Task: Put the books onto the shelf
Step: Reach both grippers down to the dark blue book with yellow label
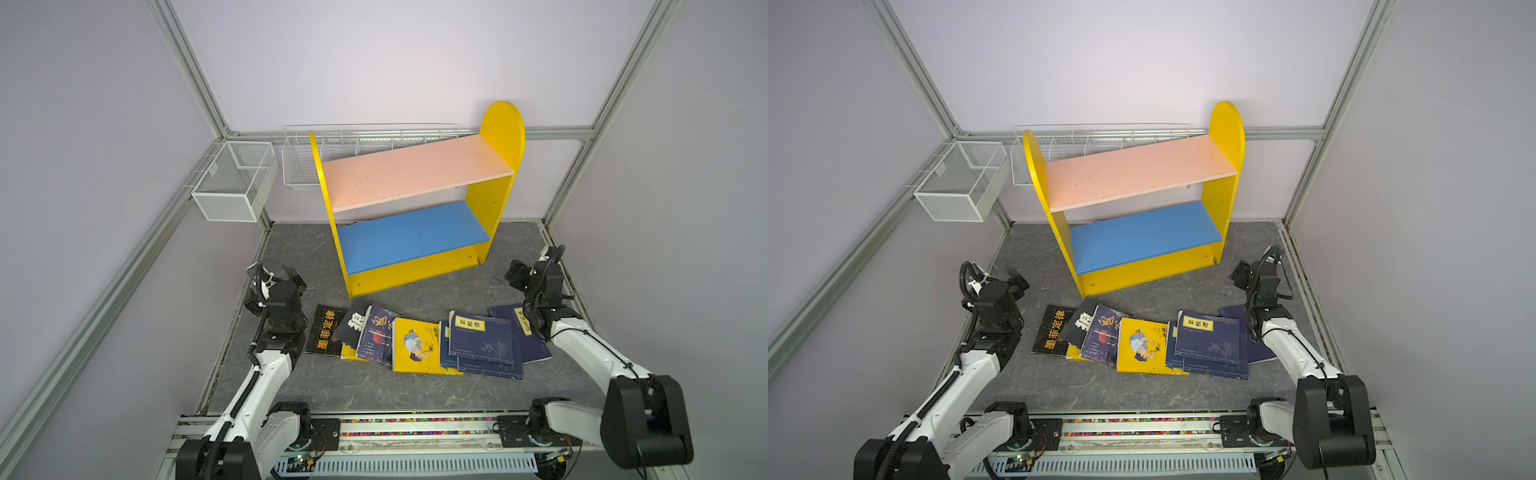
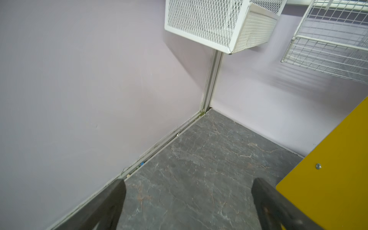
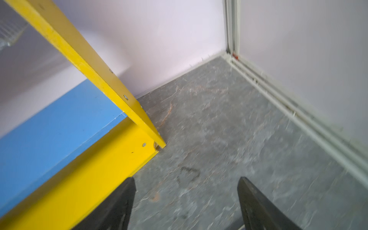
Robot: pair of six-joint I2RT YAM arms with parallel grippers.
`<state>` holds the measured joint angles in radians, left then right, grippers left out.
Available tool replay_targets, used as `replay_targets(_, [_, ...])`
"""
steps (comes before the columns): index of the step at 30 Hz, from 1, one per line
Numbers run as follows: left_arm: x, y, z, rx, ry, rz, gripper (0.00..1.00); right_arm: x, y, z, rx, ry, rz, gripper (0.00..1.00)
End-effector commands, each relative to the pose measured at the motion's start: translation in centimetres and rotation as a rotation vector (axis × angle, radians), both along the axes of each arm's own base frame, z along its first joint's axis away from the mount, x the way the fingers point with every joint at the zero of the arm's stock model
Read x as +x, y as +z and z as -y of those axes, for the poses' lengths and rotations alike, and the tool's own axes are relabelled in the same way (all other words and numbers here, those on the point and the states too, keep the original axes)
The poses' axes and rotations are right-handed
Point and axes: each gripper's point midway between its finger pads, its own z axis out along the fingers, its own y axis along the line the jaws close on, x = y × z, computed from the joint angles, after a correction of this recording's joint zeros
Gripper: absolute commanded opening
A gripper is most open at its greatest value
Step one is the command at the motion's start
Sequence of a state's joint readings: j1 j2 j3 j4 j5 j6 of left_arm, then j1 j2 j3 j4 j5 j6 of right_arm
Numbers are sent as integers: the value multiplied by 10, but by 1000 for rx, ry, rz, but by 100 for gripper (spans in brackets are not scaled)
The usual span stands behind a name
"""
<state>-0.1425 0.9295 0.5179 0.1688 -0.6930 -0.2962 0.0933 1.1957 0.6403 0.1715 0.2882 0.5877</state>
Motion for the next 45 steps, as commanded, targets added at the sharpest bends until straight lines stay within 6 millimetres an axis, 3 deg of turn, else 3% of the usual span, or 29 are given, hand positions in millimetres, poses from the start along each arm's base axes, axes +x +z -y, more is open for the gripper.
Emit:
replay_targets(1, [-33,-28,13,-78,31,-96,99,-52,-48,-22,377,-153,-203,85])
replay_targets(7, [-65,-43,81,-155,-144,-106,100,-122,-62,-23,508,-284,-352,87])
replay_targets(13, [-82,-44,176,-134,-395,-128,100,-156,-58,-18,426,-256,-452,89])
replay_targets(19, [-82,-25,325,-36,-854,-270,100,-166,-66,-33,334,-77,-579,89])
replay_targets(22, [-92,-28,407,-33,-1161,-347,100,-172,-73,-39,291,12,-646,90])
replay_targets(25, [-101,-43,458,-35,-1330,-423,99,-173,-82,-50,297,103,-666,89])
replay_targets(30, [-90,-75,483,13,-1314,-560,100,-166,-85,-57,335,171,-666,89])
replay_targets(34, [-83,-101,497,-55,-1344,-643,100,-161,-97,-61,346,216,-727,88])
replay_targets(45, [-64,-151,489,-225,-1325,-802,99,-143,-110,-80,374,344,-743,83])
